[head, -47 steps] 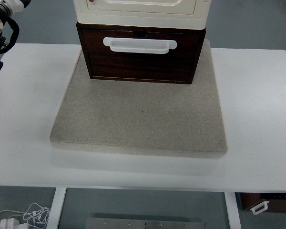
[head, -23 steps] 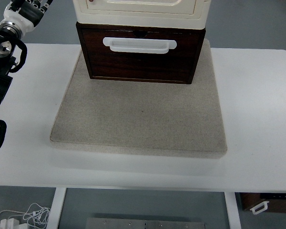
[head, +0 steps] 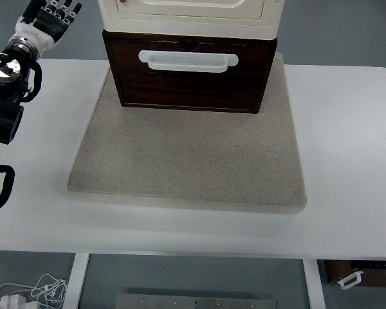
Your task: Close the drawer under the combination cabinet
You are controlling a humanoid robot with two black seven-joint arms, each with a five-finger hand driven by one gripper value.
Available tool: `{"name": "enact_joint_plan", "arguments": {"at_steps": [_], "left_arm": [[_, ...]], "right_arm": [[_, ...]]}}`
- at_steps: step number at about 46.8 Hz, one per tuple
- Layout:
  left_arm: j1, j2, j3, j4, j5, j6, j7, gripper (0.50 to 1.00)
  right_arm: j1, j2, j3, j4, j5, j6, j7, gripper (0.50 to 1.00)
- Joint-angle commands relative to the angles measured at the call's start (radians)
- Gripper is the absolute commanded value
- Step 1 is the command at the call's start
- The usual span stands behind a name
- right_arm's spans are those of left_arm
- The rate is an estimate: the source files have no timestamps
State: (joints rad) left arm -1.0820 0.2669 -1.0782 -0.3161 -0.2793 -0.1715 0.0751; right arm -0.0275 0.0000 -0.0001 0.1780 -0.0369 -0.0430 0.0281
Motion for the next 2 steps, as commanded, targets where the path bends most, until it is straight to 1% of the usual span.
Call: {"name": "enact_joint_plan", "arguments": {"at_steps": [1,2], "left_arm": [[0.001,-0.001,0.0,0.0,0.0,0.001,0.0,0.996],[0.001,-0.001,0.0,-0.001,0.0,0.001,0.0,0.996]], "right_arm": [[0.0,0.0,0.0,0.0,0.0,0.0,0.0,0.952],[0.0,0.0,0.0,0.0,0.0,0.0,0.0,0.952]]}}
